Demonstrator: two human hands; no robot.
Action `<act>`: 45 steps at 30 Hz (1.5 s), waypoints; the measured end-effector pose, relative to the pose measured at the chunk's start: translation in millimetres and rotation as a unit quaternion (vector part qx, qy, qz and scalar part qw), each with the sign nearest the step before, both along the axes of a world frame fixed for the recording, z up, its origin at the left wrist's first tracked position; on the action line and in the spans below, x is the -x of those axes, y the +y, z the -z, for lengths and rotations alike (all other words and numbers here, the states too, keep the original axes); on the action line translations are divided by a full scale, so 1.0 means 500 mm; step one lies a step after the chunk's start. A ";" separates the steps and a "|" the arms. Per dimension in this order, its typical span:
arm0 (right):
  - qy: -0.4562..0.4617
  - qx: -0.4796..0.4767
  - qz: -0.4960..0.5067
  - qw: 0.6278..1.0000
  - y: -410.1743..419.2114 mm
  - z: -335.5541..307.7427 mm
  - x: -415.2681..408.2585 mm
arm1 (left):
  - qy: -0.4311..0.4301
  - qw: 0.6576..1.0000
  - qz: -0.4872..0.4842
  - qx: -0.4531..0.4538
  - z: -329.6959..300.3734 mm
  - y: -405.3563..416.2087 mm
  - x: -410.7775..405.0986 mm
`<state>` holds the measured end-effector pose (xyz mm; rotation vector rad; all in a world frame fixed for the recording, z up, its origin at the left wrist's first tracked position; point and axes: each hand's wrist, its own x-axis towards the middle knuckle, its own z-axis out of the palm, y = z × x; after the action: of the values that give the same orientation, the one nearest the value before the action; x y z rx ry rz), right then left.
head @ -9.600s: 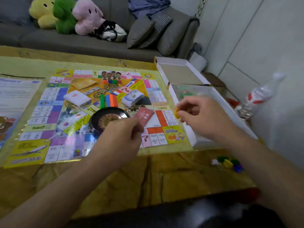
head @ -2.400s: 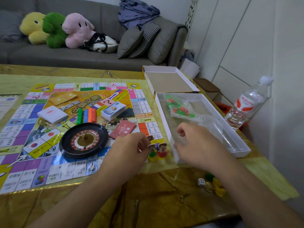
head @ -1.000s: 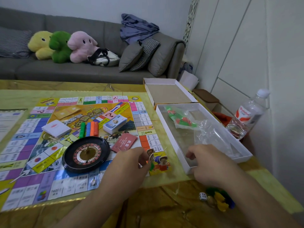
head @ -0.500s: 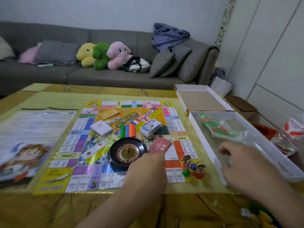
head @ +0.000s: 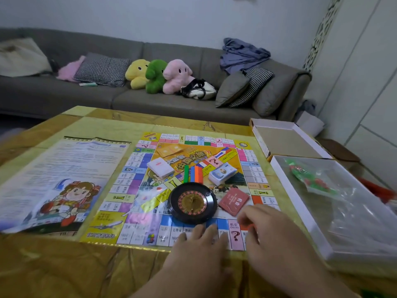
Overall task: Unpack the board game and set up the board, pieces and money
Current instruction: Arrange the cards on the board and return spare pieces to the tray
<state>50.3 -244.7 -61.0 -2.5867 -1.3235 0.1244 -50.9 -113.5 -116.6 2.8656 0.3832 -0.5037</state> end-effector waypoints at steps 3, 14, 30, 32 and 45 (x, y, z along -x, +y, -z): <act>0.029 -0.053 0.018 0.998 0.083 0.009 -0.012 | -0.023 1.000 0.002 -0.016 -0.006 0.009 0.004; -0.042 0.094 0.067 0.992 0.487 0.021 -0.112 | -0.179 0.962 -0.204 0.031 -0.102 0.155 0.030; 0.034 0.043 0.128 0.990 0.538 0.081 -0.134 | -0.269 0.898 -0.318 0.143 -0.083 0.253 0.038; 0.048 -0.015 0.118 0.992 0.527 0.051 -0.135 | -0.297 0.867 -0.359 0.179 -0.076 0.258 0.035; 0.135 -0.080 -0.016 0.987 0.170 -0.013 0.051 | -0.219 0.607 -0.415 0.641 -0.079 0.141 0.015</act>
<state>25.0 -159.7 -54.4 -2.3182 -1.2234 0.3471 -58.6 -43.2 -77.3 1.0941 0.7549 0.1484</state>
